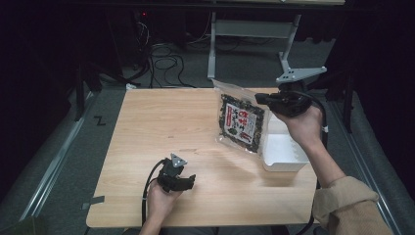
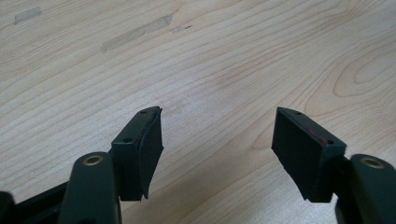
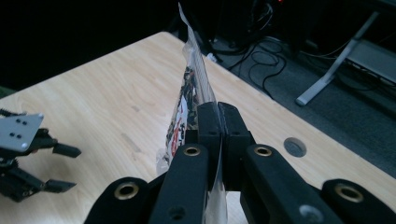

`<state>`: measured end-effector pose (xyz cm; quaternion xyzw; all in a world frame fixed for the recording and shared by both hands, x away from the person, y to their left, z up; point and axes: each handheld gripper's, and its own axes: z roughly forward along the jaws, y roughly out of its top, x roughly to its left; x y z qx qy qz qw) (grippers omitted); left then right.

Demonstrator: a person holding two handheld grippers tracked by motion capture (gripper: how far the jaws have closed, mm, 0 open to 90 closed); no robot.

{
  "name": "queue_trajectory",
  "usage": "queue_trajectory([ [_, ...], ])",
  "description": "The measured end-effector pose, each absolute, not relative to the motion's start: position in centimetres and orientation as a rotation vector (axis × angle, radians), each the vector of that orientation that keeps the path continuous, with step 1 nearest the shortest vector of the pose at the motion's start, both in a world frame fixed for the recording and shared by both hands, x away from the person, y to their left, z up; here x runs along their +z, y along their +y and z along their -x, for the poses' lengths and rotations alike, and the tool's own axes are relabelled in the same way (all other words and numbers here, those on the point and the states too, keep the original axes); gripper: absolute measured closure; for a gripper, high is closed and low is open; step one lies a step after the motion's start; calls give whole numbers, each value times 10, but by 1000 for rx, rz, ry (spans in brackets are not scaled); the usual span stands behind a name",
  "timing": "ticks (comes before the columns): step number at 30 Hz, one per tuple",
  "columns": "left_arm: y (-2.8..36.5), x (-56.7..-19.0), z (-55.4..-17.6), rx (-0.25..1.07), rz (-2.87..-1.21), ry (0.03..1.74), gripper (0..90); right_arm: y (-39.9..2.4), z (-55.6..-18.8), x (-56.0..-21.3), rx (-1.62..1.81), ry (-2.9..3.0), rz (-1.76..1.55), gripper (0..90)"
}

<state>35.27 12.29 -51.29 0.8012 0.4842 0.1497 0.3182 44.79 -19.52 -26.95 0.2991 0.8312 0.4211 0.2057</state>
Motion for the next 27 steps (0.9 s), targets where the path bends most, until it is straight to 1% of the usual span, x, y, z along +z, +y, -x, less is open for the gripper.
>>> queue_trajectory([
  [10, 122, -513, -353, 392, -2114, 1271, 338, -213, -454, -260, 1175, 2240, -887, 899],
  [27, 119, -516, -353, 388, -2139, 1267, 338, -271, -446, -252, 1177, 2118, -971, 899],
])
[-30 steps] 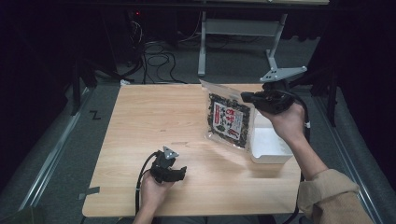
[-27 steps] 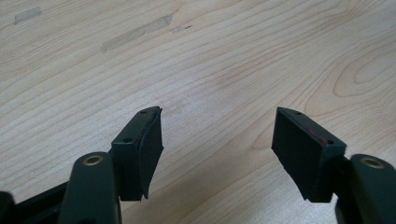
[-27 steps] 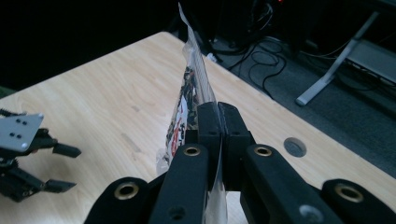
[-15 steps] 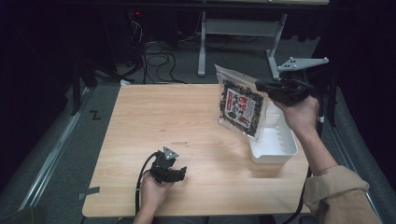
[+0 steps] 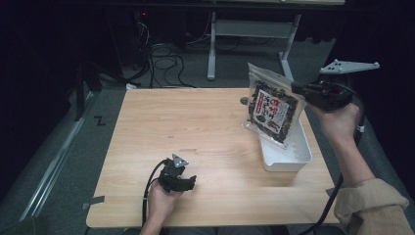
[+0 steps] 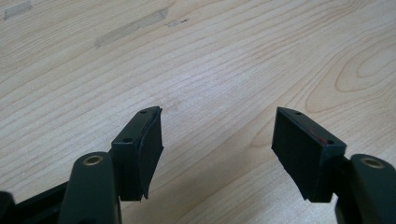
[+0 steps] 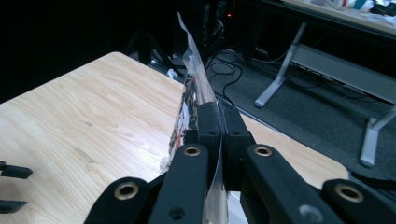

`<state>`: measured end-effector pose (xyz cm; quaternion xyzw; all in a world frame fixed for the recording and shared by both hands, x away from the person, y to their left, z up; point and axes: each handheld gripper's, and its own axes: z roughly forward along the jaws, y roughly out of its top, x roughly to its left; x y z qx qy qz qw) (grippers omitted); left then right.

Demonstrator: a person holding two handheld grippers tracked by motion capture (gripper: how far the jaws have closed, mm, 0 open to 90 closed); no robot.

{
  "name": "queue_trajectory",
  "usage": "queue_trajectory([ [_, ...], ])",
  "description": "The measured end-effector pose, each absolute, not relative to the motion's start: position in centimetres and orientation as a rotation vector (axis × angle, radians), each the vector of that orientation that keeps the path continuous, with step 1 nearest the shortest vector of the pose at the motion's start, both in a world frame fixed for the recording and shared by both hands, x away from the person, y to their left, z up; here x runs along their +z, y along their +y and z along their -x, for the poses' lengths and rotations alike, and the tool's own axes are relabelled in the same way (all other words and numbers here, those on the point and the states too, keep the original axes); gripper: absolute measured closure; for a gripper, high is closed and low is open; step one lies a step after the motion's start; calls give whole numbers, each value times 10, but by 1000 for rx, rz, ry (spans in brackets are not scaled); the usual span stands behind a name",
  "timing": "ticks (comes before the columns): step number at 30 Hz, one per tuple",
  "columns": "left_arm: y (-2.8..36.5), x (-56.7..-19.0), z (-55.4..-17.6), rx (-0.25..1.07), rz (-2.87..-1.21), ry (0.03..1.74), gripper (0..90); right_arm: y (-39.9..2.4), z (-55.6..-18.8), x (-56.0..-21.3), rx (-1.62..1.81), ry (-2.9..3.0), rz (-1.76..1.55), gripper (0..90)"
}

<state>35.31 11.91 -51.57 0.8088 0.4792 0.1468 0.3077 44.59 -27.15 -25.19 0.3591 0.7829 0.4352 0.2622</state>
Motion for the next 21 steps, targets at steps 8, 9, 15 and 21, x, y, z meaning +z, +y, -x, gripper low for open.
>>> queue_trajectory([
  [8, 119, -516, -354, 384, -2142, 1269, 337, -296, -444, -253, 1160, 2071, -1025, 900],
  [9, 118, -517, -353, 384, -2142, 1268, 337, -298, -443, -253, 1150, 2070, -1031, 900],
  [15, 119, -516, -353, 383, -2133, 1274, 337, -308, -442, -259, 1130, 2053, -1044, 900],
  [21, 118, -517, -353, 383, -2149, 1268, 338, -317, -442, -259, 1150, 2019, -1056, 900],
])
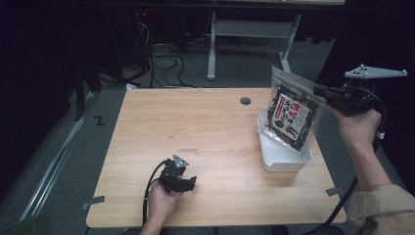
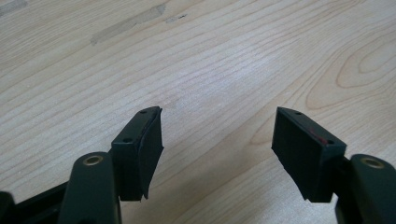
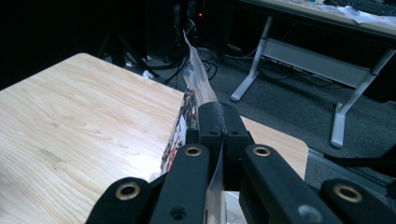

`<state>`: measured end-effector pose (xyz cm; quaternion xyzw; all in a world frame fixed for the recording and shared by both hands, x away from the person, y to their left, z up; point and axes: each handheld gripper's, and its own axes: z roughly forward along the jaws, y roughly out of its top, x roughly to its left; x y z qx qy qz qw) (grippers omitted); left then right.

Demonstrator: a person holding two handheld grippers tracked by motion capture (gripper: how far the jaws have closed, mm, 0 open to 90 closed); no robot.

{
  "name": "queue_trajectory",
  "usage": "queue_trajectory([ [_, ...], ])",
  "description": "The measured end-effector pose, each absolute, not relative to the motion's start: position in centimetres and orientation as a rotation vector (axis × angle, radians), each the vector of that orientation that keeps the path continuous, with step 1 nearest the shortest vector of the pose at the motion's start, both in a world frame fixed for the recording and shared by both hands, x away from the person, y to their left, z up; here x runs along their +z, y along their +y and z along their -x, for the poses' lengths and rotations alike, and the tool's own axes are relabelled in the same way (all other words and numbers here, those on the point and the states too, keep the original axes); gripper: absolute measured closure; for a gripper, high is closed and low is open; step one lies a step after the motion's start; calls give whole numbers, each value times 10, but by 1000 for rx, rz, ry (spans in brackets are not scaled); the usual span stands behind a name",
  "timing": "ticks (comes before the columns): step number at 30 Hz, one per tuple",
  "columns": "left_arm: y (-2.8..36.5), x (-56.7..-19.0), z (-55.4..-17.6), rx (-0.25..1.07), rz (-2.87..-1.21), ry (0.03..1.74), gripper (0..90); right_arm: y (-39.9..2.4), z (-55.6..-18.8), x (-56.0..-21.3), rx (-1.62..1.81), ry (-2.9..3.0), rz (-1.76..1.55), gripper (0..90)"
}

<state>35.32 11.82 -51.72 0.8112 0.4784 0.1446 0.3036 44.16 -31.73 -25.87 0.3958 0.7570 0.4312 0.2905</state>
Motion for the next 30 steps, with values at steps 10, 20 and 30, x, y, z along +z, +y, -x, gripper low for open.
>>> queue_trajectory([
  [10, 118, -517, -353, 381, -2147, 1269, 337, -323, -442, -257, 1114, 1989, -1076, 900],
  [20, 118, -517, -353, 384, -2146, 1270, 337, -319, -449, -278, 1094, 1992, -1081, 900],
  [30, 117, -517, -353, 383, -2148, 1265, 337, -318, -450, -300, 1103, 1984, -1078, 900],
])
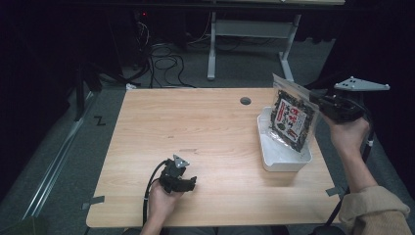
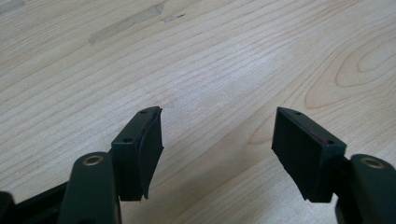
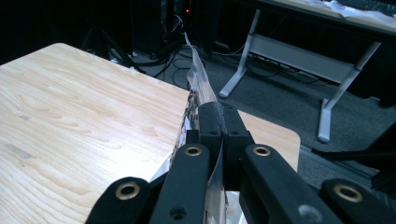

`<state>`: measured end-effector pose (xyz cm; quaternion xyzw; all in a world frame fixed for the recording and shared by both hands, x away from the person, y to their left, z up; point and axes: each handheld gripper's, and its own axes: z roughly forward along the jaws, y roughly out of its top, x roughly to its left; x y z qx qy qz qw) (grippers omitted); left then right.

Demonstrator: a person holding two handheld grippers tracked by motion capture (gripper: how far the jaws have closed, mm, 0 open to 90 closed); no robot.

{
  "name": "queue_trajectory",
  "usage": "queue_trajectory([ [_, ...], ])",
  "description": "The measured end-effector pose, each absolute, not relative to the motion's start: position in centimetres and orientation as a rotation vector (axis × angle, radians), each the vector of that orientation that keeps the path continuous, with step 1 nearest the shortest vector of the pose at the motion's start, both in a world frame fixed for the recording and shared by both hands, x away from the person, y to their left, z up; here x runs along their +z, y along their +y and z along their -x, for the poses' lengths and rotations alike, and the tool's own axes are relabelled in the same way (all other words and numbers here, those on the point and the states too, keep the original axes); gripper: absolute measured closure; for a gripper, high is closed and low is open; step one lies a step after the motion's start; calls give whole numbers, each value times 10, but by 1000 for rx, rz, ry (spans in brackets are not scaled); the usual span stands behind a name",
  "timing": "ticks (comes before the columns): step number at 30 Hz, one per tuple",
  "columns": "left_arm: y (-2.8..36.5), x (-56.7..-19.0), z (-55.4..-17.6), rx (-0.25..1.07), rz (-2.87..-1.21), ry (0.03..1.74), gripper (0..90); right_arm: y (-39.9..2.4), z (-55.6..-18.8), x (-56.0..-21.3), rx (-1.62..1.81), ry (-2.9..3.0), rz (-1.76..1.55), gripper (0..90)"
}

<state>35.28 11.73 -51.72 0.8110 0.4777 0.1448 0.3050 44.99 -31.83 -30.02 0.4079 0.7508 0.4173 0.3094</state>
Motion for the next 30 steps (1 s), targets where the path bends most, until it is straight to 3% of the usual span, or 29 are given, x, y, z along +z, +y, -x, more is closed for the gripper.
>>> queue_trajectory([
  [15, 117, -519, -353, 379, -2148, 1271, 337, -342, -443, -325, 1106, 2013, -1094, 888],
  [30, 115, -520, -353, 376, -2160, 1268, 337, -361, -443, -337, 1093, 2000, -1152, 722],
])
